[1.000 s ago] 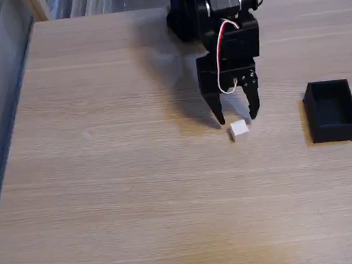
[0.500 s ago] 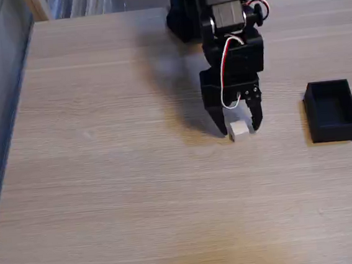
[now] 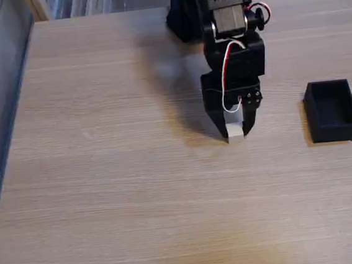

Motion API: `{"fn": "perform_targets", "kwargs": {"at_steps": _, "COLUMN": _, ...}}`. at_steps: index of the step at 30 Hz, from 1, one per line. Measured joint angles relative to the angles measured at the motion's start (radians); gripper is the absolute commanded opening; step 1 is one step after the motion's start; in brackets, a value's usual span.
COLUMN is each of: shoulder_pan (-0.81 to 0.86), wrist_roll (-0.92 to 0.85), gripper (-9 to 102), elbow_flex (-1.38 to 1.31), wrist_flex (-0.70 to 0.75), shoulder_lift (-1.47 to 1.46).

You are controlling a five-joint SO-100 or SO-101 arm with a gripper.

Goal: Pick a white block and place it in the black box.

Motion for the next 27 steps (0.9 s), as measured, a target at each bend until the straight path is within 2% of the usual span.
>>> {"fn": "perform_targets", "kwargs": {"at_steps": 5, "shoulder_pan": 0.015, "wrist_roll": -0.037, "gripper": 0, "elbow_flex": 0.006, "wrist_flex": 0.014, "shoulder_lift": 0.049}}
{"fn": "perform_targets", "kwargs": {"at_steps": 11, "shoulder_pan": -0.072, "wrist_roll": -0.086, "gripper": 0, "elbow_flex": 0.066, "wrist_flex": 0.1, "shoulder_lift": 0.265}}
{"fn": "perform_targets", "kwargs": {"at_steps": 19, "shoulder_pan": -0.319, "wrist_roll": -0.063, "gripper": 0, "elbow_flex": 0.08, "wrist_flex": 0.268, "shoulder_lift": 0.538}}
{"fn": "perform_targets", "kwargs": {"at_steps": 27, "shoulder_pan": -0.526, "wrist_roll": 0.037, "gripper": 0, "elbow_flex": -0.11, "wrist_flex": 0.337, "shoulder_lift": 0.457}}
